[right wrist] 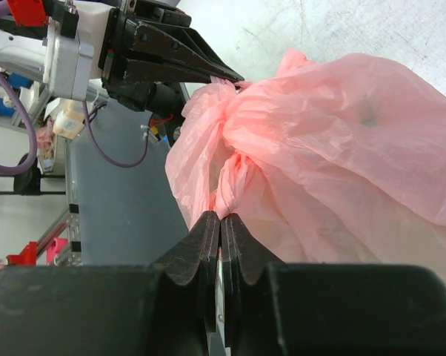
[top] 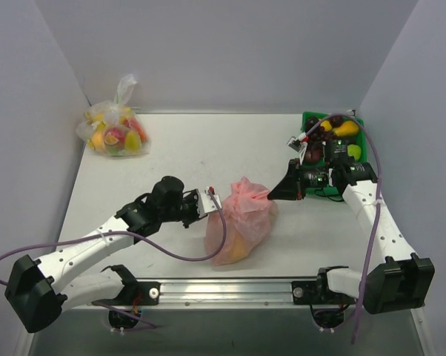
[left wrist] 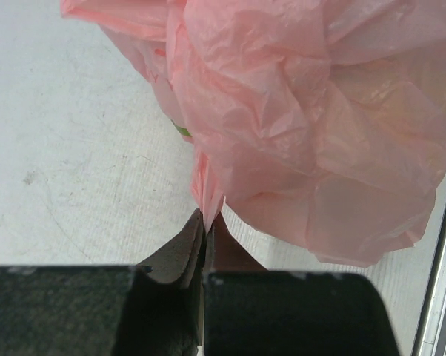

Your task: Place the fake fruits into the plastic bag and tie a complex knot

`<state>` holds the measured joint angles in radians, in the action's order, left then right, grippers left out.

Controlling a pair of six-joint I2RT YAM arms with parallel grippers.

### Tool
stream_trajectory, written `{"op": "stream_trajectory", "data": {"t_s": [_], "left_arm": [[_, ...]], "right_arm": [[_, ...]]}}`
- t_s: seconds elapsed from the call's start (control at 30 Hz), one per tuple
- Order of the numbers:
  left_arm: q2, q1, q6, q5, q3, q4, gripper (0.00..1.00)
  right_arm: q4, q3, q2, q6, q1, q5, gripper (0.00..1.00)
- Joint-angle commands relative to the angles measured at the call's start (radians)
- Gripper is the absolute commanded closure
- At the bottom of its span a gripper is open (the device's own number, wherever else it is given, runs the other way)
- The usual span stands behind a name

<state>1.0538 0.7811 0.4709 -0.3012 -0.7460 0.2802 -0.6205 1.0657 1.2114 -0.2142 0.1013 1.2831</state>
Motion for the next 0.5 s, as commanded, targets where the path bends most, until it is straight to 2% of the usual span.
{"op": "stream_trajectory", "data": {"t_s": [0.0, 0.07, 0.1, 0.2, 0.27, 0.37, 0.47], "left_arm": [[0.018, 0.03, 0.066, 0.007, -0.079, 0.048, 1.0], [0.021, 0.041, 0.081, 0.002, -0.09, 0.047, 1.0], [0.02, 0.043, 0.084, -0.003, -0.092, 0.045, 1.0], [0.02, 0.043, 0.087, -0.006, -0.096, 0.047, 1.0], [0.015, 0.043, 0.094, -0.013, -0.098, 0.045, 1.0], [0.017, 0.043, 0.095, -0.021, -0.102, 0.047, 1.0], [0.023, 0.043, 0.095, -0.023, -0.107, 0.047, 1.0]], "right_arm": [[0.024, 0.054, 0.002, 0.022, 0.041, -0.016, 1.0], [0.024, 0.051, 0.008, 0.01, 0.049, -0.057, 0.99], [0.022, 0.051, 0.01, 0.009, 0.051, -0.067, 0.91], [0.021, 0.059, 0.017, 0.01, 0.052, -0.129, 0.8], [0.021, 0.063, 0.023, 0.01, 0.055, -0.154, 0.69], [0.019, 0.079, 0.033, 0.013, 0.067, -0.179, 0.6], [0.018, 0.086, 0.042, 0.01, 0.08, -0.183, 0.59]]}}
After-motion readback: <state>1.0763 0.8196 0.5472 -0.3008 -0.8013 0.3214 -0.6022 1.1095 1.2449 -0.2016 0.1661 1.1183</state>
